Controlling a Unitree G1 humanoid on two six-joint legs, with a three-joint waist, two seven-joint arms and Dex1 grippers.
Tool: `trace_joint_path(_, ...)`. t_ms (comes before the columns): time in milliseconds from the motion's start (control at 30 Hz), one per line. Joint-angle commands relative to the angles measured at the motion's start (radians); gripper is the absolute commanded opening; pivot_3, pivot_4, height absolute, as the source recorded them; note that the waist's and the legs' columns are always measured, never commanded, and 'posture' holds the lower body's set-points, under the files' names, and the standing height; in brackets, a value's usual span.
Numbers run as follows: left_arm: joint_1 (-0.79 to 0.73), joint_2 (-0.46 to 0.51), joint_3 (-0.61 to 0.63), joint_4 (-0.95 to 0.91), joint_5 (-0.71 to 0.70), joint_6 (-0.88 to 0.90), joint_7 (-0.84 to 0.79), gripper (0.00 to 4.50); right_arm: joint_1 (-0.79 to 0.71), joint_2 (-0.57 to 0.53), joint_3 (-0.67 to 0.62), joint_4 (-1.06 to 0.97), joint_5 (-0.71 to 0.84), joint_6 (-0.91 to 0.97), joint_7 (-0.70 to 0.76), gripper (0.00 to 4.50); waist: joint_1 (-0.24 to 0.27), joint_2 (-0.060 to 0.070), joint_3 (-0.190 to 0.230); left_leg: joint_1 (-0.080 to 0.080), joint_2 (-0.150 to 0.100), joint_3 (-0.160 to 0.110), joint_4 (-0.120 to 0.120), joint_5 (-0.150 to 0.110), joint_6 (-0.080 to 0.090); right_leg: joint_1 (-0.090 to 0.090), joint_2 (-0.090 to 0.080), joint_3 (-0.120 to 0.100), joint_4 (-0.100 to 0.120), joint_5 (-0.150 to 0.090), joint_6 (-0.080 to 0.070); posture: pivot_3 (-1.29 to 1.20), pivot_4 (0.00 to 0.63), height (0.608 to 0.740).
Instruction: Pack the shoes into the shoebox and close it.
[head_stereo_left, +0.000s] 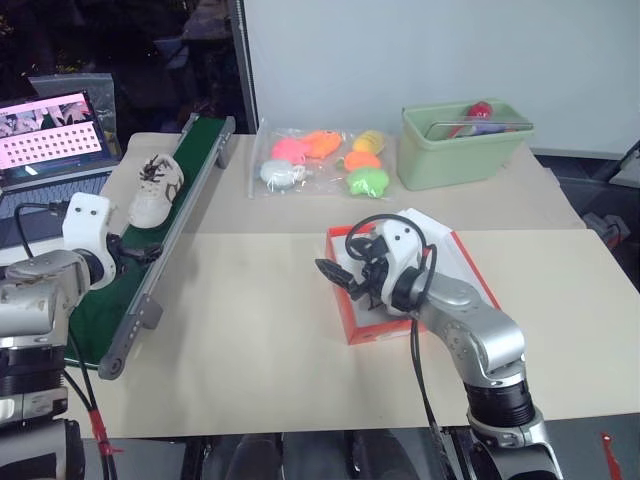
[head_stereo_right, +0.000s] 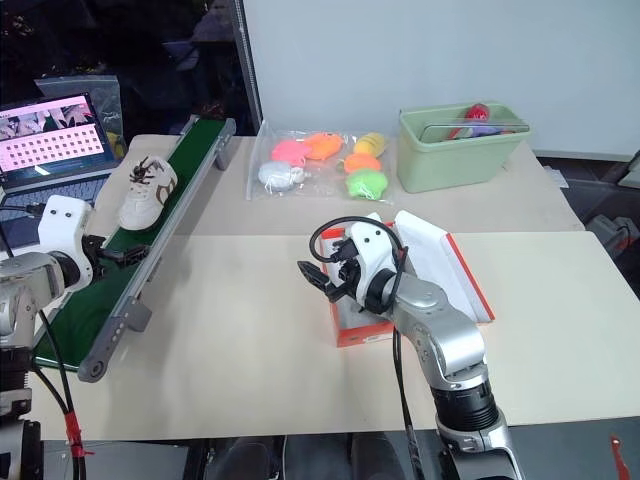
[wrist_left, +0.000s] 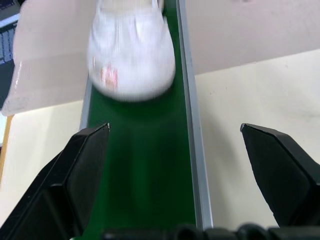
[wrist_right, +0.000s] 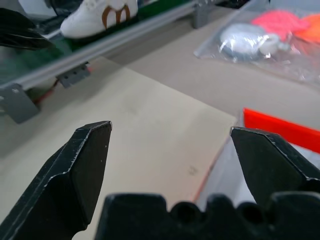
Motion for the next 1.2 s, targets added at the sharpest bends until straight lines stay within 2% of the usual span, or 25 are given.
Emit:
trace_joint_path(33, -0.020, 0.025, 0.020, 0.004, 0.020, -0.017, 0.014, 4.50, 0.004, -0.006, -0.004, -0.050, 0.020, 0.000, 0.000, 4.47, 0.000, 0.000, 0.000, 0.000, 0.000, 0.000, 0.000, 0.000, 0.000, 0.000, 0.000, 0.000, 0.000, 0.000, 0.000, 0.00, 0.150, 0.729)
trace_joint_path(300, -0.019, 0.028, 0.021, 0.066, 0.044, -0.045, 0.046, 4.50, -0.009, -0.010, -0.010, -0.051, 0.041, 0.013, -0.009, 4.47, 0.000, 0.000, 0.000, 0.000, 0.000, 0.000, 0.000, 0.000, 0.000, 0.000, 0.000, 0.000, 0.000, 0.000, 0.000, 0.00, 0.150, 0.729)
trace_joint_path(433, 0.027, -0.008, -0.002, 0.078, 0.041, -0.011, 0.035, 4.50, -0.016, -0.010, -0.020, -0.061, 0.058, 0.026, -0.014, 4.47, 0.001, 0.000, 0.000, 0.000, 0.000, 0.000, 0.000, 0.000, 0.000, 0.000, 0.000, 0.000, 0.000, 0.000, 0.000, 0.00, 0.150, 0.729)
trace_joint_path(533, 0.037, -0.021, -0.012, 0.045, 0.045, -0.016, 0.039, 3.80, -0.027, -0.012, -0.037, -0.066, 0.069, 0.037, -0.015, 4.50, 0.005, 0.000, 0.000, 0.000, 0.000, 0.000, 0.000, 0.000, 0.000, 0.000, 0.000, 0.000, 0.000, 0.000, 0.000, 0.00, 0.150, 0.729)
trace_joint_path(567, 0.021, -0.024, -0.007, 0.038, 0.039, -0.014, 0.040, 3.37, -0.036, -0.012, -0.047, -0.066, 0.075, 0.039, -0.019, 4.50, 0.008, 0.000, 0.000, 0.001, 0.000, 0.000, 0.000, 0.000, 0.000, 0.001, 0.000, 0.000, 0.000, 0.000, 0.000, 0.00, 0.150, 0.729)
trace_joint_path(767, -0.027, -0.023, -0.009, 0.052, 0.043, -0.017, 0.039, 1.47, -0.051, -0.007, -0.063, -0.055, 0.092, 0.035, -0.036, 4.50, 0.020, 0.000, 0.000, 0.002, -0.001, 0.000, 0.001, 0.001, -0.001, 0.002, -0.001, 0.000, 0.001, 0.000, 0.000, 0.00, 0.150, 0.729)
trace_joint_path(1067, -0.065, -0.060, -0.016, 0.064, 0.054, -0.033, 0.076, 1.47, -0.050, -0.001, -0.065, -0.053, 0.095, 0.036, -0.051, 4.50, 0.030, 0.000, 0.000, 0.001, -0.001, 0.000, 0.001, 0.001, -0.001, 0.002, -0.001, 0.000, 0.001, 0.000, 0.000, 0.00, 0.150, 0.729)
trace_joint_path(1200, -0.099, -0.108, -0.019, 0.043, 0.097, -0.122, 0.158, 1.47, -0.054, 0.005, -0.070, -0.042, 0.097, 0.036, -0.056, 4.50, 0.033, 0.000, 0.000, 0.001, -0.001, 0.000, 0.001, 0.001, -0.001, 0.002, -0.001, -0.001, 0.001, 0.000, 0.000, 0.00, 0.150, 0.729)
